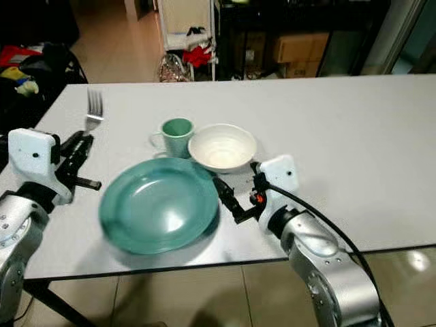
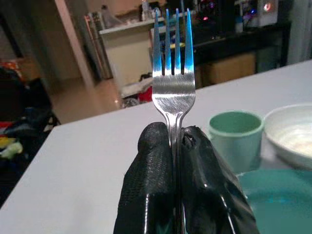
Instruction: Setting the table
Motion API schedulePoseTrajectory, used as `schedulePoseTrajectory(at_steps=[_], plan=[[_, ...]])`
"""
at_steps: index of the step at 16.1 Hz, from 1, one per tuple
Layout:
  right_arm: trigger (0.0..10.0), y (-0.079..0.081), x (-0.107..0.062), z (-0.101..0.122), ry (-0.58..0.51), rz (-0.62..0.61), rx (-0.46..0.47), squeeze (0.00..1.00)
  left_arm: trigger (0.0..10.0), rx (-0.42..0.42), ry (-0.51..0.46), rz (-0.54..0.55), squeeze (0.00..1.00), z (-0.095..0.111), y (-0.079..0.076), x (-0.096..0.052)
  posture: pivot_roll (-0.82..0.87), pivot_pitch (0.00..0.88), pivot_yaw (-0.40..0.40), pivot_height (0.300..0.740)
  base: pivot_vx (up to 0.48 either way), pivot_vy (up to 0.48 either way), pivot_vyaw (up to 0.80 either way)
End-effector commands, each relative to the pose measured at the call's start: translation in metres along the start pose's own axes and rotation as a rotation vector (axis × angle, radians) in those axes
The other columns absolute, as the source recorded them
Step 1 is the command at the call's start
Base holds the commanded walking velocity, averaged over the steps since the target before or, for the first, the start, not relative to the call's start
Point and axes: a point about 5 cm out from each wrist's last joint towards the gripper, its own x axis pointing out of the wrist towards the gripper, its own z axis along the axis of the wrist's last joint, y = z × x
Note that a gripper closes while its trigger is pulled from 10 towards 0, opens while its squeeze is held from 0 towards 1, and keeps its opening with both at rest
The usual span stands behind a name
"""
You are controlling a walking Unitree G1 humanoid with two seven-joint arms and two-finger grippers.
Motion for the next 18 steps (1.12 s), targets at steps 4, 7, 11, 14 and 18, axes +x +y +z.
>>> schedulePoseTrajectory(at_steps=[4,7,11,14,18], plan=[[10.0,0.003,-0.003,0.002,0.0,0.026,0.003,0.0,10.0,-0.017,0.037,-0.001,0.0,-0.004,-0.006,-0.001,0.02,0.0,0.066,0.74,0.0,-0.24,0.0],[10.0,0.005,-0.004,0.002,0.021,0.079,-0.026,0.0,10.0,0.056,0.13,0.062,0.0,-0.015,0.004,-0.001,0.02,0.0,0.065,0.74,0.0,0.0,0.0],[10.0,0.007,-0.01,0.005,0.019,0.182,-0.064,0.0,10.0,0.137,0.234,0.148,0.0,-0.024,0.029,-0.001,0.02,0.0,0.088,0.74,0.0,0.0,0.0],[10.0,0.01,-0.016,0.004,0.048,0.302,-0.082,0.0,10.0,0.14,0.286,0.076,0.0,-0.029,0.024,0.006,0.03,0.0,0.078,0.74,0.0,0.0,0.0],[10.0,0.015,-0.021,0.001,0.1,0.403,-0.094,0.0,10.0,0.135,0.41,0.12,0.0,-0.043,0.032,0.007,0.03,0.0,0.078,0.74,0.0,0.0,0.0]])
